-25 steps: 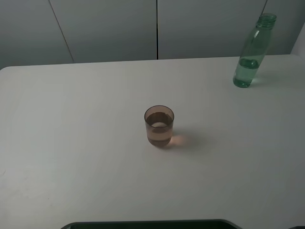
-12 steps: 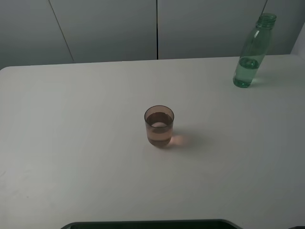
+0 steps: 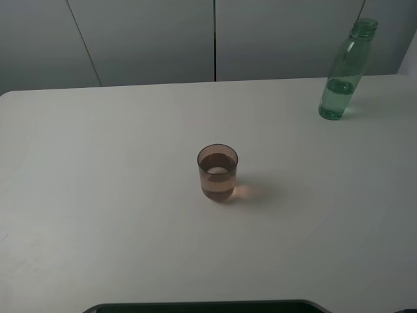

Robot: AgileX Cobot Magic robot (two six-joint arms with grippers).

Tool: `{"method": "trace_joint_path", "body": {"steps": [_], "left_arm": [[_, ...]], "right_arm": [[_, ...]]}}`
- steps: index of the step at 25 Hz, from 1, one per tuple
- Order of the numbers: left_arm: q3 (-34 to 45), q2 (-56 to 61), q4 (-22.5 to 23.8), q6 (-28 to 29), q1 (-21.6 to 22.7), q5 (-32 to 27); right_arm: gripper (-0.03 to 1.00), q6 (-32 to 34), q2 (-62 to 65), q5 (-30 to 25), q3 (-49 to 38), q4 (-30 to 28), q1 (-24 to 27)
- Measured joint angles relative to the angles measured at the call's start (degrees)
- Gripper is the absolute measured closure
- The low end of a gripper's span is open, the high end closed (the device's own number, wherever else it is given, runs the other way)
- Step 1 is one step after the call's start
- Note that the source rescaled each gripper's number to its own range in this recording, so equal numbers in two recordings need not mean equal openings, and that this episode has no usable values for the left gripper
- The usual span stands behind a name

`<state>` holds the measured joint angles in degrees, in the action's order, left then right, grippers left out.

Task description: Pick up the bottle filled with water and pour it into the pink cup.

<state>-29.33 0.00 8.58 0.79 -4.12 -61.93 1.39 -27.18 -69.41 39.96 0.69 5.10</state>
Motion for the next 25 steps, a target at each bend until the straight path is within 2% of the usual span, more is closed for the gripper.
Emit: {"method": "trace_joint_path", "body": {"steps": [7,25], "left_arm": [[0.0,0.0,0.0,0.0,0.0,0.0],[0.0,0.0,0.0,0.0,0.0,0.0]], "right_arm": [[-0.03,0.0,12.6,5.8,-8.4,0.0,0.0],[-0.03,-0.1,26.9,6.4,-10.7,0.0,0.0]]}}
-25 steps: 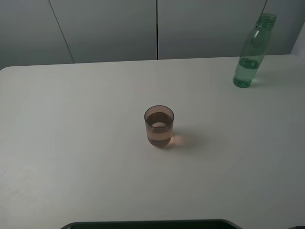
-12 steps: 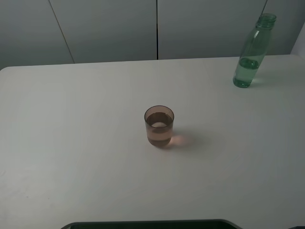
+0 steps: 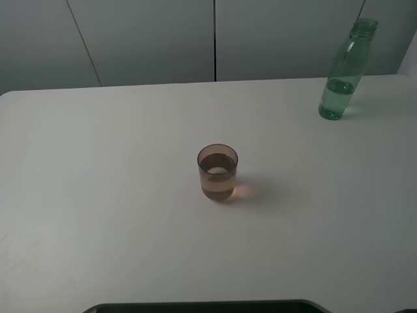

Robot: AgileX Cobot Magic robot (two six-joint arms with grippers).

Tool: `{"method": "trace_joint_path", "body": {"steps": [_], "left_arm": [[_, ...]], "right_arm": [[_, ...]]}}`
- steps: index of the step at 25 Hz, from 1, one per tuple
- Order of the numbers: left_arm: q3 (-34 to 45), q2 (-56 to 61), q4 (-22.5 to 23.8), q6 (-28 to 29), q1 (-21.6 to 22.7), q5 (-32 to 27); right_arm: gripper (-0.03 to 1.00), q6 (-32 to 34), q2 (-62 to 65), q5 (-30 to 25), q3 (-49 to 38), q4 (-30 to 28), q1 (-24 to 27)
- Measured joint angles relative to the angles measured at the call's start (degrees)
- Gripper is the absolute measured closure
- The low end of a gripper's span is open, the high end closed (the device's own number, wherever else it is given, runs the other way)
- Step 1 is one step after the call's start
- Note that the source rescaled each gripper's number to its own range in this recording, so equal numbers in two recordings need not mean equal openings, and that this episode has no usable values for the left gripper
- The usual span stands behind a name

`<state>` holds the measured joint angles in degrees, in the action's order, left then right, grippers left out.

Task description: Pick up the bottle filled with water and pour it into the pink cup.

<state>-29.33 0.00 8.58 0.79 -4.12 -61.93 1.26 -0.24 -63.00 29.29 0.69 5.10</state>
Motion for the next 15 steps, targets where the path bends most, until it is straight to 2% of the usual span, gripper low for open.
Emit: {"method": "trace_joint_path", "body": {"steps": [15], "left_arm": [[0.0,0.1,0.0,0.0,0.0,0.0]], "right_arm": [[-0.03,-0.1,0.3,0.0,0.0,0.0,0.0]]}}
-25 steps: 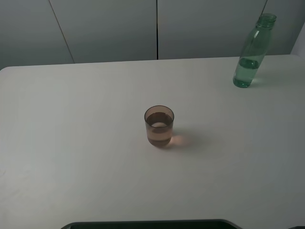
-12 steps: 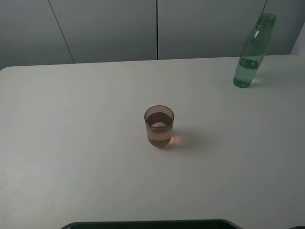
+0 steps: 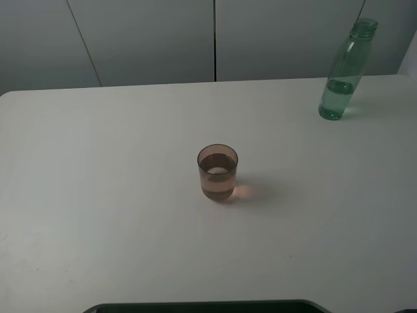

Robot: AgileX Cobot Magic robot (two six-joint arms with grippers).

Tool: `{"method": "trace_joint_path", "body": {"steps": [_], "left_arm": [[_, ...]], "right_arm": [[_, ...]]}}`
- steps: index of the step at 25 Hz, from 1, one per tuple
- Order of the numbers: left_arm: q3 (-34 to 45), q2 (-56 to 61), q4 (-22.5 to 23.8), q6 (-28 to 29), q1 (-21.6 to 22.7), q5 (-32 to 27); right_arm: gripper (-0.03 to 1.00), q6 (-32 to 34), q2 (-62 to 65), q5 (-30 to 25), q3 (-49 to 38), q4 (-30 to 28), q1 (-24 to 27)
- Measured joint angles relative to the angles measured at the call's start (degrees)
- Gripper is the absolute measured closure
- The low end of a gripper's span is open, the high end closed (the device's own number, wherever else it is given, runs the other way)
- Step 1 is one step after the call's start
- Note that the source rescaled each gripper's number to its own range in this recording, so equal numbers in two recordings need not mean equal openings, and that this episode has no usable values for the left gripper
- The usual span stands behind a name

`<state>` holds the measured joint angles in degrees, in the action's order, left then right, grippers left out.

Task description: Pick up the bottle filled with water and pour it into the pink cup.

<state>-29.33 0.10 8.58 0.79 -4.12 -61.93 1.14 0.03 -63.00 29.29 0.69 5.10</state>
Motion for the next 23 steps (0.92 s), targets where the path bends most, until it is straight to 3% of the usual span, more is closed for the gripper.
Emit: {"method": "trace_joint_path", "body": {"steps": [23], "left_arm": [[0.0,0.0,0.0,0.0,0.0,0.0]], "right_arm": [[-0.03,-0.2,0.0,0.0,0.0,0.0,0.0]]}}
